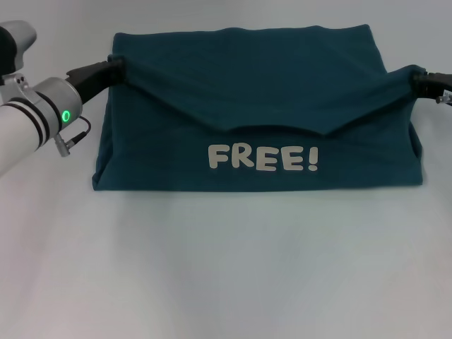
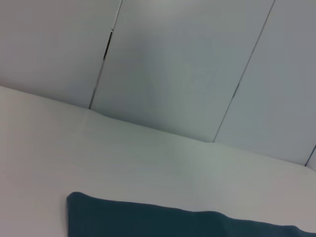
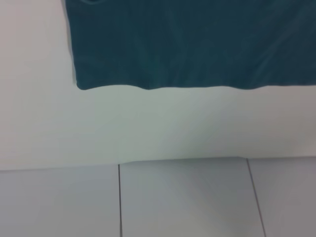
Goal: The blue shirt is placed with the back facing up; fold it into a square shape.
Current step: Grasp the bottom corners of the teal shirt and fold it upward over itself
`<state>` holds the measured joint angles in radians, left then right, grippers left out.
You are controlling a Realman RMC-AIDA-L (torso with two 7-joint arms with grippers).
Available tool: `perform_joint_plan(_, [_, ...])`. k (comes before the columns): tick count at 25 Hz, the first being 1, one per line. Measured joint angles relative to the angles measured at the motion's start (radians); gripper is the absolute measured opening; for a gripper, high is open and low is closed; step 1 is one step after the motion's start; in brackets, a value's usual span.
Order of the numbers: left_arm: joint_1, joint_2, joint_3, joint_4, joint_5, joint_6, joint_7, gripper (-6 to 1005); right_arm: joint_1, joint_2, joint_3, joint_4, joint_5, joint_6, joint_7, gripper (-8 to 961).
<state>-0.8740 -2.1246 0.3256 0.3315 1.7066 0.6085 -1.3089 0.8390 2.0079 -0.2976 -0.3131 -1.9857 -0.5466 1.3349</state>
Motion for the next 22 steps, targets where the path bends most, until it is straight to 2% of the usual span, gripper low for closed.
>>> perform_joint_plan(11, [0.003, -0.016, 0.0, 0.007, -0.003, -0.006, 0.031, 26, -0.005, 0.0, -0.007, -0.006, 0.013, 0.003, -0.012, 50])
perform_joint_plan(12, [0.005, -0.017, -0.004, 0.009, -0.013, -0.015, 0.031, 57, -0.007, 0.0, -0.008, -0.009, 0.013, 0.004, -0.011, 50])
perform_joint_plan(18, [0.028, -0.017, -0.007, 0.027, -0.067, -0.024, 0.031, 246, -0.012, -0.001, -0.011, -0.03, 0.014, 0.002, -0.004, 324])
perform_joint_plan(22, [0.054, -0.016, 0.003, 0.043, -0.087, -0.016, 0.028, 379, -0.025, -0.012, -0.011, -0.037, 0.012, -0.027, 0.026, 520])
